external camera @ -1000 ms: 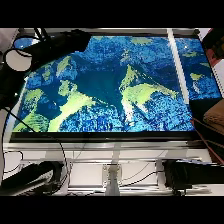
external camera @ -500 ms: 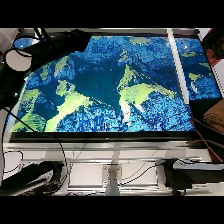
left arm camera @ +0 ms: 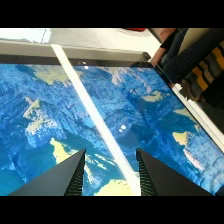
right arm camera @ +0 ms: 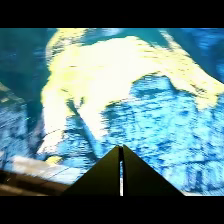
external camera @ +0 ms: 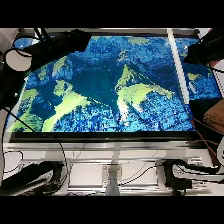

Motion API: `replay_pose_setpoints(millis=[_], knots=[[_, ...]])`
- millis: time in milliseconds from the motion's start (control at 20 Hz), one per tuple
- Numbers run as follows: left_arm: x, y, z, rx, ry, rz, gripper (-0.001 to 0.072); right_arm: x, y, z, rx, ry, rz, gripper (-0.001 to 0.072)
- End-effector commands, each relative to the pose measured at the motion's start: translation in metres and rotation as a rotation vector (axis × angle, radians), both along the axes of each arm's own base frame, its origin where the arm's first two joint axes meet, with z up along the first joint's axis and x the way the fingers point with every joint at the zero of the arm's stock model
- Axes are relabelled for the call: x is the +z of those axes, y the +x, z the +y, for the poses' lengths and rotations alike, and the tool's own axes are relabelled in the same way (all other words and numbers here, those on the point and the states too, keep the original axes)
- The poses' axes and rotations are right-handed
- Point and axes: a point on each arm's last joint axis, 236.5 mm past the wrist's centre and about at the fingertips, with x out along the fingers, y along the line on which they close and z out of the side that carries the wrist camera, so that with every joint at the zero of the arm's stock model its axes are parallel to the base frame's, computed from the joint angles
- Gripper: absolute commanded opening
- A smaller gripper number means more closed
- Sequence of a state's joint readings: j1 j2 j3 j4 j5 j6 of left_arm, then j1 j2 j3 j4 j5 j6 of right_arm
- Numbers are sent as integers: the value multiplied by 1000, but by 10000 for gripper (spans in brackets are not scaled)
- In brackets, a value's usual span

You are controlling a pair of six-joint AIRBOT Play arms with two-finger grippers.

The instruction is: Fold the clothes and pants, and hang the long-sleeved shirts on hangers.

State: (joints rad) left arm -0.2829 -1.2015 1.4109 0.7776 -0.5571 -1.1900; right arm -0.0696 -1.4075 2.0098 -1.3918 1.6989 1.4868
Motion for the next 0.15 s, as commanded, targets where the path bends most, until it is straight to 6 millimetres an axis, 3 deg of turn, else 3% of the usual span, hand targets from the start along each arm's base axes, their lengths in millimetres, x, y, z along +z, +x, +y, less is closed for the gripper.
replay_pose_setpoints(millis=[0,100], knots=[[0,0,0,0,0,-1,350,-4,9,-34,-191,-102,-7,43],[0,0,0,0,0,-1,350,-3,12,-30,-182,-89,-23,43]])
